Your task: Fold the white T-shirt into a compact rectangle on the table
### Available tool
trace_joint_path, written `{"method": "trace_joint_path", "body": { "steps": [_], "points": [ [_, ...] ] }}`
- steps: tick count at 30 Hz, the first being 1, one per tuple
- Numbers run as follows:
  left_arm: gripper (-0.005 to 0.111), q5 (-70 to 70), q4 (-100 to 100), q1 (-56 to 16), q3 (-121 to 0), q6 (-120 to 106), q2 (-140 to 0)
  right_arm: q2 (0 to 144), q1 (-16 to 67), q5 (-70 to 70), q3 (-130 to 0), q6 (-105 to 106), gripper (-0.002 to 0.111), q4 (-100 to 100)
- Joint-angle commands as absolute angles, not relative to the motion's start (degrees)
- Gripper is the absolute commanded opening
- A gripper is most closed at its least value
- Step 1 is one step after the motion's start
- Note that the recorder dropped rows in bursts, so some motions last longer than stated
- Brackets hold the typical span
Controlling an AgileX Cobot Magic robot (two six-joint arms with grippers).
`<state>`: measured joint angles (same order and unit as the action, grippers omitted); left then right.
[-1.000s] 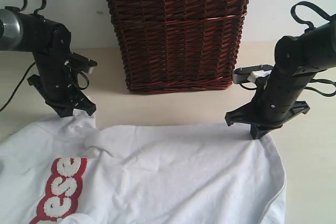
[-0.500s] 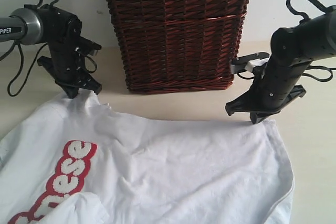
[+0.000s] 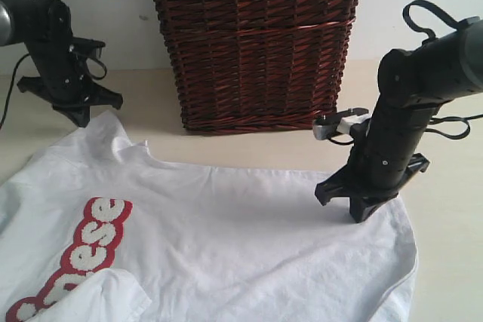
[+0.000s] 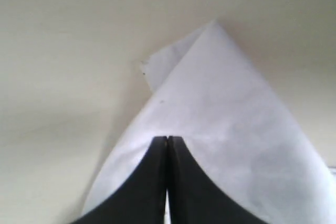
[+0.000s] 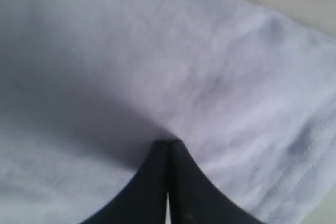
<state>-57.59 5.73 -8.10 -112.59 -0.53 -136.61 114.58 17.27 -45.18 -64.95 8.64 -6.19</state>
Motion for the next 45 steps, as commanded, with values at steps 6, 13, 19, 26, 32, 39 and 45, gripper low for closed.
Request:
{"method": "trace_joint_path", "body": {
  "steps": [6,13,19,26,32,39,45],
  "points": [
    [0.0,-59.35,4.43,-8.07,-104.67,-2.84,-125.56,114.03,17.29,-36.06,-61.89,-16.85,0.0,20.72],
    [0.0,-58.5,3.58,-8.07,-95.74,-9.01,-121.49,118.56,15.78,-35.23,-71.09,-25.01,0.0,29.97],
    [0.0,-57.96,3.58,-8.07,-90.59,-12.18,-117.53,118.91,14.56,-37.05,-74.58,-15.47,0.0,18.96],
    [0.0,-59.26,3.94,-7.48,-84.51,-11.14,-112.1,108.59,15.36,-37.07,-68.32,12.15,0.0,-13.94],
    [0.0,-60.01,4.07,-6.27,-78.36,-7.62,-105.72,105.65,22.49,-40.44,-57.35,21.37,0.0,-21.48],
    [0.0,-59.87,3.72,-6.51,-70.94,-7.21,-99.86,111.38,26.07,-42.52,-53.97,4.49,0.0,-4.45],
    [0.0,-57.88,3.72,-6.51,-69.03,-6.78,-97.51,115.38,25.07,-43.57,-56.66,-24.34,0.0,28.59]
  ]
}}
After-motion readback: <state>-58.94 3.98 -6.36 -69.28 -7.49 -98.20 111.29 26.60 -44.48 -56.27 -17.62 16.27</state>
